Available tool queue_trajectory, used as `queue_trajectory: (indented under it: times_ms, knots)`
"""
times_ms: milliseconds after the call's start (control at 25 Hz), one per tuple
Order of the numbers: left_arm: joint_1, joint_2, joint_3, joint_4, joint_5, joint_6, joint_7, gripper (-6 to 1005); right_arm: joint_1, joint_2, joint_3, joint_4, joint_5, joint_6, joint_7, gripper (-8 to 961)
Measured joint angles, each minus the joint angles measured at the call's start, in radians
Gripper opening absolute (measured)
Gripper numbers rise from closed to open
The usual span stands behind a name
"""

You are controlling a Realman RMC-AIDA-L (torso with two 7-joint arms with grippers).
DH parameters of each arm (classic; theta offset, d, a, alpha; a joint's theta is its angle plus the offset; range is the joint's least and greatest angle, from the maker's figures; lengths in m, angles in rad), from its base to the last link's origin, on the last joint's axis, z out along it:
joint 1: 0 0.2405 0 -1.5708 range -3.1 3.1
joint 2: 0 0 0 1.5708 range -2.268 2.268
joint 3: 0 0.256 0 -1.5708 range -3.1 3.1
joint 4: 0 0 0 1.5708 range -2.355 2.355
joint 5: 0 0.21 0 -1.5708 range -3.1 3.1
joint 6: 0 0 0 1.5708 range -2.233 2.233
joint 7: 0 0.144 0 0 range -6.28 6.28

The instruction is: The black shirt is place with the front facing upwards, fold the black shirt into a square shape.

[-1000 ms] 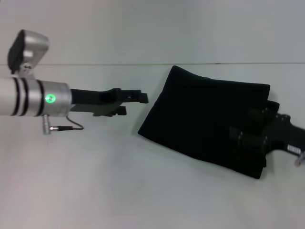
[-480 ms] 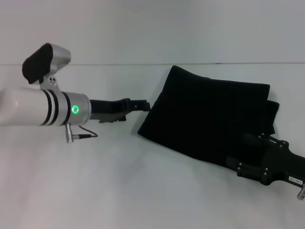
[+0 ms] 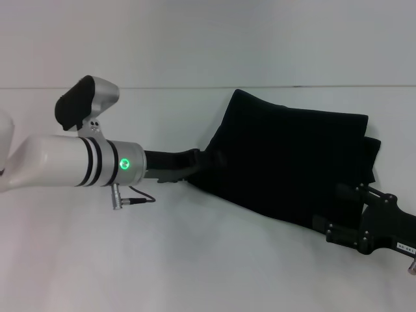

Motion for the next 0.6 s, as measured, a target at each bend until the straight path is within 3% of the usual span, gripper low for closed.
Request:
queue_trajectory:
  times_ms: [600]
  knots:
    - [0.008,-0.050,-0.004,0.027,-0.006,-0.067,0.054,910,-0.006,0.000,0.010,-0.007,0.002,-0.001,0.004,888]
